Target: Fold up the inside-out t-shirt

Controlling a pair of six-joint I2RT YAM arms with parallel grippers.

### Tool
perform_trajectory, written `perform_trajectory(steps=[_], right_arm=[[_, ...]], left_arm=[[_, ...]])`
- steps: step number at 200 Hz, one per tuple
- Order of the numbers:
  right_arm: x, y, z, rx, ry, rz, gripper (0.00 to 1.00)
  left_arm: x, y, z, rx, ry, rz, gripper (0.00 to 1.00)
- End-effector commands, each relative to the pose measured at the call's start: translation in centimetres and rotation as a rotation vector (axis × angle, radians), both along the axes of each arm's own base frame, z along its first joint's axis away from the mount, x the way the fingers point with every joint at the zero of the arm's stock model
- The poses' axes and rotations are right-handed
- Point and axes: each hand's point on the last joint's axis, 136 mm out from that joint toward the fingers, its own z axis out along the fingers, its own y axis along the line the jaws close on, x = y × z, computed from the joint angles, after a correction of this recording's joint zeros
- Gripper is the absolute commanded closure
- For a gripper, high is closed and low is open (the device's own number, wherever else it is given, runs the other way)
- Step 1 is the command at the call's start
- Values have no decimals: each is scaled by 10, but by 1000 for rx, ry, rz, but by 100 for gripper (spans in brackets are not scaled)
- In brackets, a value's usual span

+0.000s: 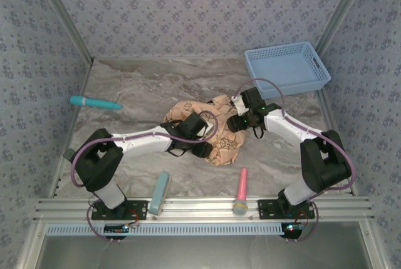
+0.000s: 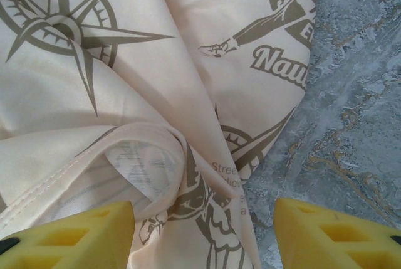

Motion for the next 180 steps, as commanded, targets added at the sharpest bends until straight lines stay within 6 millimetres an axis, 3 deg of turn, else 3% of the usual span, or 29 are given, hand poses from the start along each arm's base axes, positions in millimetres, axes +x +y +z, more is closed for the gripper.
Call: perform_trajectory(steps=[1, 41, 113, 153, 172, 180], right_arm=[[3, 3, 13, 30, -21, -1, 38], [4, 2, 14, 26, -27, -8, 38], [14, 4, 23, 5, -36, 45, 37], [12, 22, 15, 25, -7, 84, 40], [11, 27, 10, 15, -22, 95, 59], [10, 30, 12, 30, -26, 93, 73]], left_arm=[[0, 4, 0, 15, 0, 8, 53], [12, 10, 1, 40, -11, 60, 100], [11, 9, 96, -156, -169, 23, 100], [15, 14, 112, -197, -184, 58, 100], [18, 16, 118, -223, -185, 77, 100], [19, 17, 121, -238, -186, 86, 100]])
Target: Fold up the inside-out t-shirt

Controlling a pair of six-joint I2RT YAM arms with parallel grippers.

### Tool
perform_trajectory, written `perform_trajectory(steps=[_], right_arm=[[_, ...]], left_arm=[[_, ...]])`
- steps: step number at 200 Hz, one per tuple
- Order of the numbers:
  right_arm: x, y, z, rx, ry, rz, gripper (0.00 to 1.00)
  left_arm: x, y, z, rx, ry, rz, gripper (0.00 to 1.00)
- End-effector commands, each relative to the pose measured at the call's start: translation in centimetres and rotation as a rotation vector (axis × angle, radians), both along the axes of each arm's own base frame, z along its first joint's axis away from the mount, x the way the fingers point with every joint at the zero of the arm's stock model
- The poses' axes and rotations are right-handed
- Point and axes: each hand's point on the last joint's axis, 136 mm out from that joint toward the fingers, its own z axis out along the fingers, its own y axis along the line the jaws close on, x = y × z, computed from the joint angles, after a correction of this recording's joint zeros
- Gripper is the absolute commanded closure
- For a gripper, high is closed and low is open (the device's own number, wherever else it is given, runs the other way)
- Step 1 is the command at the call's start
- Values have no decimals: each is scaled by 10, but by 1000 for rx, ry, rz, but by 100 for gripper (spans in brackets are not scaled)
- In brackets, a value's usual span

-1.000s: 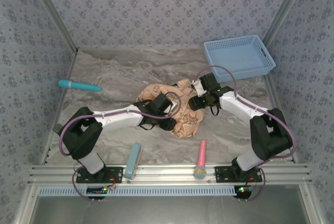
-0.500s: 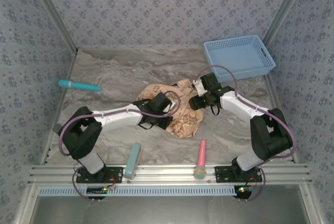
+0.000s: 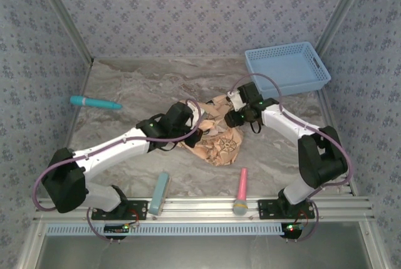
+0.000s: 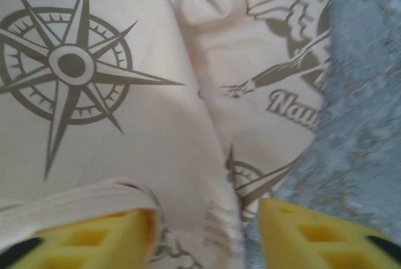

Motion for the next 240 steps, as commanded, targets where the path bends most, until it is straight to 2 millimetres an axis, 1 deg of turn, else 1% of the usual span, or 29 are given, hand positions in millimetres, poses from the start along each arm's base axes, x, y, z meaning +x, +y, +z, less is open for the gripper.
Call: perform_trajectory(steps=[1, 8, 19, 29, 40, 52, 58, 65, 75, 92, 115, 136, 171, 187, 200, 210, 216, 229, 240], right_arm=[[-2, 9, 2, 15, -13, 20, 75], [-2, 10, 5, 27, -19, 18, 85], [-3, 11, 13, 44, -38, 18, 94], [-3, 8, 22, 43, -62, -1, 100], [-6, 5, 32, 52, -82, -12, 100], [-11, 4, 38, 66, -84, -17, 100], [-15, 5, 39, 77, -77, -14, 100], [-20, 7, 39, 89, -65, -11, 100], [-26, 10, 37, 104, -52, -11, 100], [-35, 16, 30, 119, -37, -11, 100], [-38, 17, 25, 119, -22, -35, 100], [-40, 18, 25, 129, -16, -38, 100], [-41, 18, 25, 126, -15, -39, 100], [-41, 18, 24, 126, -14, -37, 100], [-40, 17, 24, 124, -16, -37, 100], [-40, 17, 24, 122, -14, -38, 100], [-40, 16, 23, 120, -11, -39, 100], [-39, 15, 23, 121, -10, -45, 100], [-38, 13, 23, 119, -11, -48, 100]], left_arm=[[5, 0, 21, -65, -14, 21, 100], [7, 1, 23, -80, -14, 28, 100], [10, 5, 22, -98, -8, 36, 100], [12, 7, 18, -105, -1, 35, 90], [15, 10, 8, -102, 10, 37, 74], [17, 11, -4, -95, 32, 38, 55], [16, 10, -10, -91, 43, 33, 49], [14, 8, -17, -90, 61, 19, 46], [11, 4, -22, -102, 82, 3, 45], [7, -3, -24, -129, 90, -24, 45], [-3, -14, -23, -140, 95, -77, 48], [-16, -23, -24, -126, 108, -131, 49], [-27, -26, -46, -35, 157, -137, 48], [-29, -25, -57, 4, 184, -123, 57], [-31, -25, -61, 28, 187, -122, 59], [-33, -27, -58, 25, 185, -127, 59], [-34, -28, -55, 17, 182, -129, 56], [-35, -27, -44, -1, 155, -122, 50], [-35, -25, -33, -19, 122, -98, 49]])
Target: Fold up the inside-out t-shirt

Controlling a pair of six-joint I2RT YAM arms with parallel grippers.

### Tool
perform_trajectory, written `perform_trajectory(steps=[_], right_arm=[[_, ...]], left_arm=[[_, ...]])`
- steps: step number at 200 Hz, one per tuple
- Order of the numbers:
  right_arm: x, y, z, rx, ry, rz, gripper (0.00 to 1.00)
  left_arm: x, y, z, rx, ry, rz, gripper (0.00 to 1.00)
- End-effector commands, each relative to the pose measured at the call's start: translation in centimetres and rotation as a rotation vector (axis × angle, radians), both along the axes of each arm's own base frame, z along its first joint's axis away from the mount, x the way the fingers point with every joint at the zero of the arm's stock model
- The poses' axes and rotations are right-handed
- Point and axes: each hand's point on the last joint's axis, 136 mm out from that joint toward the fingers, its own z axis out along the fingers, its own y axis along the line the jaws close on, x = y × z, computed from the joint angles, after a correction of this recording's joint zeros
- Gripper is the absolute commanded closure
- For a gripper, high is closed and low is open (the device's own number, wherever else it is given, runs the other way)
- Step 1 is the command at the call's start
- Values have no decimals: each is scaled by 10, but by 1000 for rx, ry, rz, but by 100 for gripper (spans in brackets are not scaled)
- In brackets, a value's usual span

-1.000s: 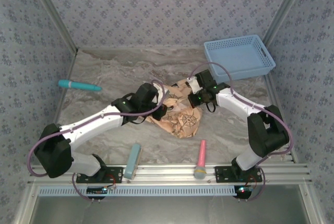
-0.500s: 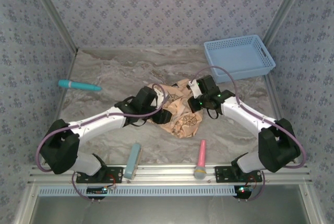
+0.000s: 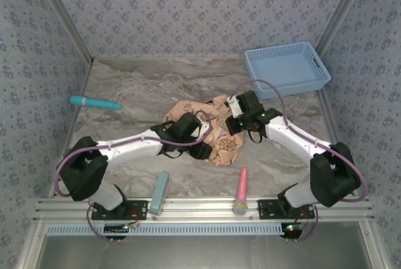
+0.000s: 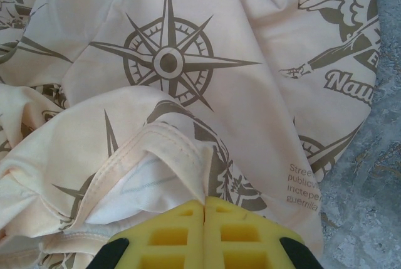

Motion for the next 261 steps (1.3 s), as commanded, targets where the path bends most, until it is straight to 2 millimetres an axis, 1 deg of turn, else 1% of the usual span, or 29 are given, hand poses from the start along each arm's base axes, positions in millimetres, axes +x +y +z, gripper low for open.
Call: perform_trajectory(steps=[1, 12, 22, 28, 32, 39, 44, 49, 63, 81, 93, 110, 124, 145, 182, 190, 200, 207, 213, 221, 229, 238, 251, 261], right_arm=[[-1, -4, -1, 6, 13, -16, 100], [0, -4, -1, 9, 15, -19, 100], [0, -5, -1, 12, 15, -19, 100], [0, -5, -1, 13, 16, -18, 100], [0, -4, -1, 14, 16, -18, 100], [0, -5, -2, 15, 16, -19, 100], [0, -4, -2, 18, 17, -19, 100], [0, -4, -2, 20, 16, -19, 100], [-1, -3, -3, 23, 20, -16, 100], [-1, -2, -4, 26, 26, -12, 100], [-1, -2, -5, 24, 27, -10, 100], [-2, -2, -6, 26, 29, -8, 100], [-2, -2, -7, 26, 32, -7, 100], [-2, -3, -8, 26, 34, -9, 100], [-2, -3, -8, 29, 36, -7, 100], [-2, -3, -8, 29, 36, -8, 100], [-2, -3, -8, 29, 37, -5, 100], [-2, -2, -9, 29, 37, -4, 100], [-2, -3, -8, 30, 38, -5, 100], [-1, -3, -7, 28, 34, -7, 100], [0, -4, -4, 24, 29, -15, 100], [2, -7, 1, 19, 18, -34, 100], [8, -14, 13, 5, -5, -82, 100], [15, -22, 26, -9, -41, -134, 100]], left_arm=[[2, -3, 37, -54, -75, 30, 49], [-2, -3, 44, -72, -106, 42, 48], [-2, -1, 44, -62, -124, 68, 48], [-2, 1, 40, -45, -123, 83, 49], [-1, 2, 38, -36, -120, 90, 52], [0, 4, 33, -15, -114, 99, 64], [1, 4, 29, -6, -106, 102, 70], [0, 3, 26, 1, -95, 99, 73], [-2, -2, 21, 1, -62, 93, 77], [-3, -4, 12, 19, -35, 97, 76], [-1, 0, 5, 53, -31, 113, 71], [3, 7, -2, 97, -40, 148, 59], [7, 10, -4, 114, -51, 171, 53], [10, 11, -8, 115, -45, 195, 51], [15, 10, -18, 145, -44, 221, 56], [16, 9, -21, 149, -41, 218, 59], [17, 6, -23, 150, -38, 211, 68], [18, 5, -25, 155, -36, 210, 76], [19, 5, -26, 159, -36, 210, 87], [22, 5, -24, 159, -34, 206, 100], [24, 4, -17, 155, -40, 196, 100], [28, 4, -2, 144, -66, 178, 100], [36, 5, 28, 130, -129, 154, 100], [45, 8, 57, 98, -178, 151, 100]])
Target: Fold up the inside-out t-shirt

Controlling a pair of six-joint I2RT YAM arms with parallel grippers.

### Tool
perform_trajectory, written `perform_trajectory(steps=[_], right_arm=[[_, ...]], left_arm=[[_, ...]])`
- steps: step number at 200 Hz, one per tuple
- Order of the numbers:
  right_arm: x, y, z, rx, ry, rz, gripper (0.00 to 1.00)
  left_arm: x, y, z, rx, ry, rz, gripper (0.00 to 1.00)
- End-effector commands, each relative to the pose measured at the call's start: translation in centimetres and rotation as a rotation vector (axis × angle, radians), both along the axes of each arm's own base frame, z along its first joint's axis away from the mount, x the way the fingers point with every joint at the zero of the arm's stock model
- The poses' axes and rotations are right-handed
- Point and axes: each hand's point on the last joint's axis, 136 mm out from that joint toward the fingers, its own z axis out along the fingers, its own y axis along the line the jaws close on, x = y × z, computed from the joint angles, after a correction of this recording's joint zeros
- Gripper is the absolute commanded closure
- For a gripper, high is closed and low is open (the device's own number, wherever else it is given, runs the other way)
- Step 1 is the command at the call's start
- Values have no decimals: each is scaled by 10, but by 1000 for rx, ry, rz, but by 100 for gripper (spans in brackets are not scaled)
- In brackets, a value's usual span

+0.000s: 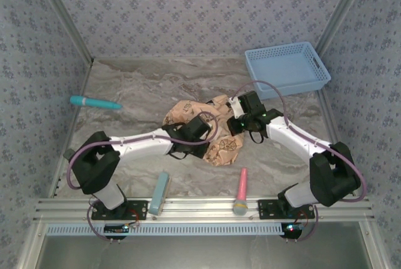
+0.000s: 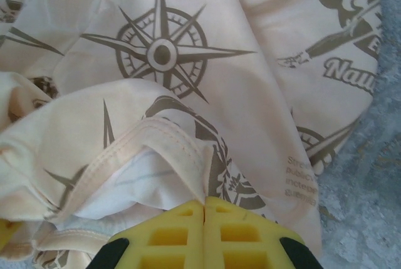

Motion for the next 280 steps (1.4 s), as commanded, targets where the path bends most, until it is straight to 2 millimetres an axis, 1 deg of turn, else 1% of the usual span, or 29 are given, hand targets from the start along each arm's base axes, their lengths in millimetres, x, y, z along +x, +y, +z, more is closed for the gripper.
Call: perform_trajectory(steps=[1, 20, 46, 52, 53, 59, 69, 85, 97, 110, 117, 126, 135, 144, 153, 160, 162, 165, 171, 188, 198, 205, 216, 224, 242, 261, 267, 276, 280], right_arm=[[16, -15, 34, -17, -71, -115, 100], [33, -28, 75, 7, -182, -215, 100], [55, -42, 155, 87, -379, -352, 100], [57, -46, 172, 104, -420, -371, 100], [57, -46, 174, 104, -424, -374, 100], [59, -49, 202, 136, -478, -393, 100], [57, -51, 229, 174, -524, -402, 100], [48, -48, 266, 251, -548, -386, 100], [35, -44, 282, 301, -513, -362, 100], [22, -42, 288, 359, -457, -363, 100], [15, -39, 286, 384, -426, -352, 100], [7, -34, 277, 392, -392, -330, 100], [2, -31, 262, 377, -364, -313, 100], [-5, -31, 235, 334, -305, -316, 100], [-10, -30, 209, 293, -268, -320, 100], [-14, -27, 188, 264, -239, -315, 100], [-15, -26, 186, 261, -239, -311, 100], [-18, -24, 166, 232, -207, -300, 100], [-24, -21, 144, 198, -169, -281, 100], [-34, -5, 99, 147, -68, -235, 100], [-39, 3, 78, 110, -12, -219, 100], [-40, 6, 68, 86, 10, -212, 100], [-41, 5, 54, 34, 37, -204, 100], [-38, 1, 48, -1, 49, -215, 100], [-19, -10, 51, -21, 45, -254, 100], [14, -26, 58, 33, 35, -308, 100], [30, -32, 61, 69, 25, -327, 100], [47, -37, 57, 98, 42, -330, 100], [53, -39, 54, 100, 54, -322, 100]], left_arm=[[22, -1, 77, -72, -143, -41, 100], [41, 6, 140, -152, -237, -62, 100], [65, 26, 227, -193, -371, -55, 100], [66, 31, 241, -187, -380, -64, 100], [66, 33, 239, -178, -378, -65, 100], [69, 38, 255, -176, -399, -60, 100], [73, 48, 280, -176, -434, -48, 100], [76, 61, 308, -207, -447, -15, 100], [70, 58, 313, -275, -392, -48, 96], [64, 56, 307, -350, -299, -69, 97], [62, 55, 301, -384, -255, -70, 97], [62, 53, 284, -413, -201, -80, 97], [62, 55, 258, -411, -149, -70, 97], [63, 55, 229, -405, -94, -66, 97], [62, 58, 192, -379, -20, -43, 99], [57, 55, 169, -382, 35, -51, 100], [55, 54, 162, -385, 51, -55, 100], [50, 52, 151, -393, 89, -63, 100], [47, 46, 136, -430, 132, -75, 100], [26, 34, 92, -496, 313, -107, 100], [15, 32, 71, -477, 408, -113, 100], [9, 32, 62, -449, 452, -133, 100], [-3, 29, 59, -426, 506, -197, 100], [-11, 27, 66, -433, 525, -256, 100], [-9, 21, 99, -487, 481, -371, 100], [15, 20, 136, -582, 391, -427, 96], [26, 20, 144, -627, 372, -428, 93], [47, 23, 146, -671, 356, -397, 88], [58, 24, 142, -676, 360, -369, 88]])
